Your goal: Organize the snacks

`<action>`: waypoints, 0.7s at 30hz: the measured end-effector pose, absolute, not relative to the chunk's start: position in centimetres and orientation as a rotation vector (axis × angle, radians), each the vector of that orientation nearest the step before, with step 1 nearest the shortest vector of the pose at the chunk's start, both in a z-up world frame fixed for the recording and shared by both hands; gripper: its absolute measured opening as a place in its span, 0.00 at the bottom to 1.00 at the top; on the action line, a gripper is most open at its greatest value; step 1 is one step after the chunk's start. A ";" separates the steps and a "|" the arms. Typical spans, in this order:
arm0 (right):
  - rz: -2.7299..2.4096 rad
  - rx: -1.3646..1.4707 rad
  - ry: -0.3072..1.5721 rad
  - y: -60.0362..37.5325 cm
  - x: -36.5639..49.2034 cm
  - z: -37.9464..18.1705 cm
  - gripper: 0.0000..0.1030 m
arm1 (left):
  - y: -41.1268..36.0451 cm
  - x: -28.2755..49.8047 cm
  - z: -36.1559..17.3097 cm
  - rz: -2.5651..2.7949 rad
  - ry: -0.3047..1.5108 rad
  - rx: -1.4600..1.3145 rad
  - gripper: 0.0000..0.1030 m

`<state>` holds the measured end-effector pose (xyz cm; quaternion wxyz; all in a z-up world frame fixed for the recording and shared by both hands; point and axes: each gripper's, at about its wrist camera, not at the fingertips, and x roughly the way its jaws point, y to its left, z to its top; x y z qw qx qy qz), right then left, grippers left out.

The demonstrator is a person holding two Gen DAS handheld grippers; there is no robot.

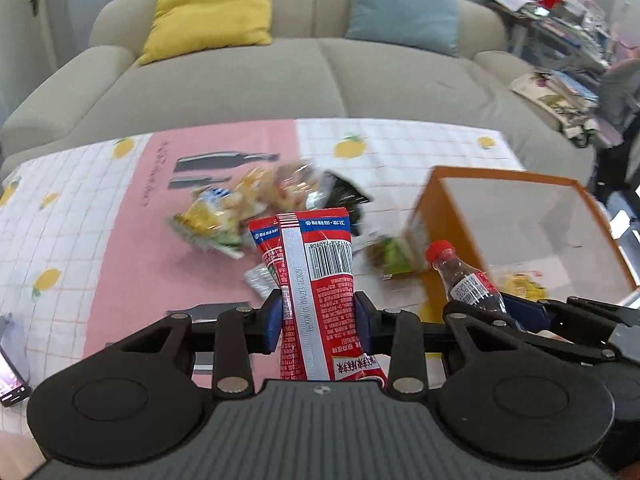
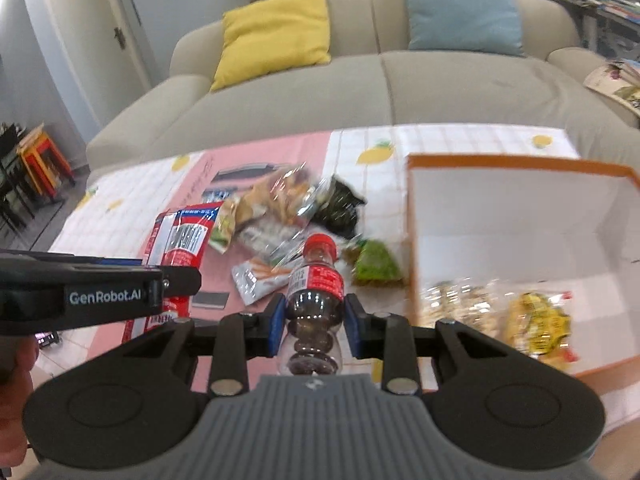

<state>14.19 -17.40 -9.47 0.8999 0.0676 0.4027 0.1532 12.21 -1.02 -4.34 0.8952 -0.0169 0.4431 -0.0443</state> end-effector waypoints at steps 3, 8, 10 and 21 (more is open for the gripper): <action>0.283 0.144 0.818 -19.5 13.4 -8.2 0.28 | -2.9 12.0 -3.0 -0.141 0.896 -0.010 0.39; 0.242 0.221 0.821 -24.8 13.1 -6.7 0.28 | -6.6 12.3 -1.2 -0.264 0.878 0.018 0.39; 0.234 0.253 0.831 -27.2 13.2 -6.1 0.28 | -8.2 12.7 -0.8 -0.318 0.882 0.017 0.39; 0.185 0.281 0.935 -36.5 16.7 -5.4 0.28 | -16.4 19.0 -2.2 -0.532 1.021 -0.037 0.39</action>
